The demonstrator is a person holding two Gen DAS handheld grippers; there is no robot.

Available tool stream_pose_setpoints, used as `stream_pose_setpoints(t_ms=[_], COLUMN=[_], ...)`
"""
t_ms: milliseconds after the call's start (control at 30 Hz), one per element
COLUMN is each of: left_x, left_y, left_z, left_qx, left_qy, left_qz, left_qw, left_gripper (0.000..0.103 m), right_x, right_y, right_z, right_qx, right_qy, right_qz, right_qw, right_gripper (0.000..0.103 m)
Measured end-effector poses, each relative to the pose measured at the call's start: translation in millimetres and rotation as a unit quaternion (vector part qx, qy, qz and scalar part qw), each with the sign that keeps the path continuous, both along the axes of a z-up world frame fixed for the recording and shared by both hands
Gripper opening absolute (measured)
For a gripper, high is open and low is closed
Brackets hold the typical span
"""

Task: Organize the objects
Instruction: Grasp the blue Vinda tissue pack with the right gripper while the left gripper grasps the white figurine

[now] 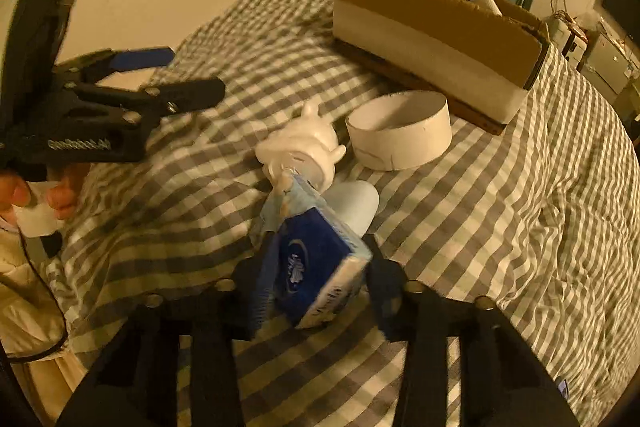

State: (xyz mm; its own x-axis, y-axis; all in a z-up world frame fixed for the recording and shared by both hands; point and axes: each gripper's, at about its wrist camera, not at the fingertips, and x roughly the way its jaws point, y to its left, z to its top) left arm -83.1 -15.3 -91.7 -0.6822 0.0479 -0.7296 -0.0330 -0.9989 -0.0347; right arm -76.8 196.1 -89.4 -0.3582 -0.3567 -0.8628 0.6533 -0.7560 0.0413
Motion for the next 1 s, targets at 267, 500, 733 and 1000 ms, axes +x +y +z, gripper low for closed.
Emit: stream_pose_setpoints(t_ms=[267,500,733,1000], left_x=[-9.1,-20.2,-34.7,-36.1], left_y=[21.4,63.3,82.2,88.0], left_z=[-0.2,-7.8,-29.3,-34.7], left_qx=[-0.001,-0.012,-0.026,-0.026], left_qy=[-0.006,-0.019,-0.053,-0.057], left_qz=[-0.017,-0.065,-0.084,-0.108], left_qw=[0.9998,0.9976,0.9947,0.9922], left_gripper=[0.101,0.101,0.101,0.073], right_x=[-3.8,-20.4,-36.3,-42.2], right_y=[22.7,52.8,68.2,73.4], right_z=[36.9,51.3,34.1,21.1], right_qx=[-0.033,-0.019,-0.022,-0.045], right_qy=[0.056,0.115,0.108,0.085], right_qz=[-0.025,-0.084,-0.107,-0.105], right_qw=[0.998,0.99,0.988,0.99], right_gripper=[0.024,0.023,0.024,0.025])
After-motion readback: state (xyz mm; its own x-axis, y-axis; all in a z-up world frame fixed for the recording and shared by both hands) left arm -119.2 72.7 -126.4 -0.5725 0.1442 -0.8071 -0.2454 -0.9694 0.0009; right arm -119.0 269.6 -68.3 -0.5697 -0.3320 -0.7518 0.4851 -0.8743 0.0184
